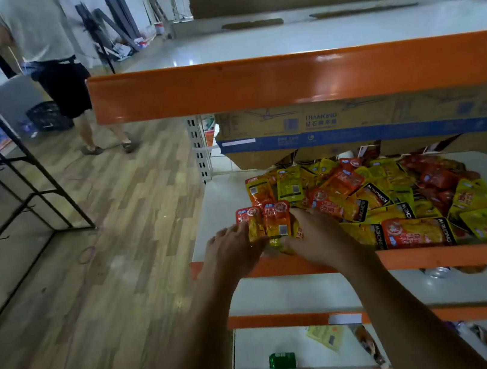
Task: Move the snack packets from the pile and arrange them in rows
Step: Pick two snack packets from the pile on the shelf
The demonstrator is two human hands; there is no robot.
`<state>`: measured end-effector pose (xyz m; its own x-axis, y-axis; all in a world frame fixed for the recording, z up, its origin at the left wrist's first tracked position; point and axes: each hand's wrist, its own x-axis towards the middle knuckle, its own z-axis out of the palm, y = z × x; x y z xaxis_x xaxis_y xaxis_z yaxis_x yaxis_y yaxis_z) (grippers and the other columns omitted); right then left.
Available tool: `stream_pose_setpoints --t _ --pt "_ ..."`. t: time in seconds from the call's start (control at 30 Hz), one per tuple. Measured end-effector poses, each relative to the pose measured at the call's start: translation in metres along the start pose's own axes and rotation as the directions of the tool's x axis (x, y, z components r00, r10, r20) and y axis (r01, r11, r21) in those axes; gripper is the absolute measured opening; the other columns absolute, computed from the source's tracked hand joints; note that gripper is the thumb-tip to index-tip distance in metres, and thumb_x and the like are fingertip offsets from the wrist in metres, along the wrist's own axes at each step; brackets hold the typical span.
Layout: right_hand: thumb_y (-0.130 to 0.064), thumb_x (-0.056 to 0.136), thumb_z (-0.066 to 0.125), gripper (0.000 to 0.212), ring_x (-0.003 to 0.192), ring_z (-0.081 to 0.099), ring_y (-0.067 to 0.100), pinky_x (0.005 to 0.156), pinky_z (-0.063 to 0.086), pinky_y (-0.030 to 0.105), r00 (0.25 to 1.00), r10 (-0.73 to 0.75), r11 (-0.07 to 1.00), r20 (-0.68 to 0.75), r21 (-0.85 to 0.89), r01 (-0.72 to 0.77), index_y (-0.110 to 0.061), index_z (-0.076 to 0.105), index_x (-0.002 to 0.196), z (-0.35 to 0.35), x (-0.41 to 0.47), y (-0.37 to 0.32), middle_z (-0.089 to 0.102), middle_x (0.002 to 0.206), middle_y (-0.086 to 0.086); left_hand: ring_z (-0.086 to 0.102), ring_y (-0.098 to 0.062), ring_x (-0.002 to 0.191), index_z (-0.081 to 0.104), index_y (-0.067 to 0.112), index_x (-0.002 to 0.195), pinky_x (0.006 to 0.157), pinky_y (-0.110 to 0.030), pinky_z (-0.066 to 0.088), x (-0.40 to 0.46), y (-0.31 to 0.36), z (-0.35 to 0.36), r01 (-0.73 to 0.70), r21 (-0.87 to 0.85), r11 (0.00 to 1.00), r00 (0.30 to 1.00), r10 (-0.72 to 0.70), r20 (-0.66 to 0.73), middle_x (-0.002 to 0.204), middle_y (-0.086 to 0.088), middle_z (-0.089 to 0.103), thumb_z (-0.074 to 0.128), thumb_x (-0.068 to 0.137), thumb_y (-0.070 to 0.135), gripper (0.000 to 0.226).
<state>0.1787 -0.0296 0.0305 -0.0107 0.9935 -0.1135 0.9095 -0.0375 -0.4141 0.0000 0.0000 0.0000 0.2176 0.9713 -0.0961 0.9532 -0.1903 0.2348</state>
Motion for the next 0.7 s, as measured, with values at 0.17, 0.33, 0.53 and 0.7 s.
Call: stream_pose_setpoints --t 0.17,0.33,0.53,0.7 --pt "-0.036 0.093 0.061 0.037 0.111 0.058 0.026 0.078 0.039 0.028 0.990 0.081 0.991 -0.112 0.119 -0.068 -0.014 0.053 0.121 0.028 0.023 0.002 0.061 0.116 0.007 0.058 -0.032 0.103 0.054 0.016 0.124 0.088 -0.042 0.050 0.016 0.007 0.016 0.160 -0.082 0.984 0.985 -0.165 -0.059 0.114 -0.013 0.063 0.046 0.093 0.064 0.057" --pt "-0.039 0.094 0.059 0.047 0.113 0.057 0.026 0.089 0.044 0.031 0.970 0.153 0.988 -0.191 0.042 -0.147 -0.008 0.048 0.128 0.037 0.038 -0.005 0.058 0.124 0.012 0.051 -0.028 0.112 0.050 0.017 0.132 0.091 -0.041 0.047 0.031 0.020 0.026 0.293 -0.159 0.943 0.947 -0.309 -0.085 0.119 -0.010 0.053 0.055 0.082 0.074 0.076" --pt "-0.048 0.090 0.063 0.060 0.120 0.054 0.028 0.095 0.045 0.034 0.950 0.257 0.964 -0.180 0.115 -0.239 -0.008 0.048 0.131 0.047 0.062 -0.001 0.054 0.131 0.015 0.051 -0.029 0.113 0.043 0.014 0.135 0.090 -0.041 0.047 0.042 0.022 0.030 0.374 -0.223 0.900 0.913 -0.399 -0.079 0.122 -0.011 0.049 0.066 0.071 0.076 0.092" --pt "-0.043 0.078 0.078 0.058 0.113 0.055 0.027 0.090 0.044 0.034 0.939 0.320 0.909 -0.124 0.320 -0.267 -0.012 0.055 0.120 0.051 0.070 0.012 0.057 0.121 0.010 0.055 -0.030 0.110 0.042 0.012 0.126 0.087 -0.040 0.049 0.045 0.016 0.029 0.412 -0.302 0.860 0.897 -0.440 -0.029 0.118 -0.013 0.052 0.075 0.067 0.070 0.089"
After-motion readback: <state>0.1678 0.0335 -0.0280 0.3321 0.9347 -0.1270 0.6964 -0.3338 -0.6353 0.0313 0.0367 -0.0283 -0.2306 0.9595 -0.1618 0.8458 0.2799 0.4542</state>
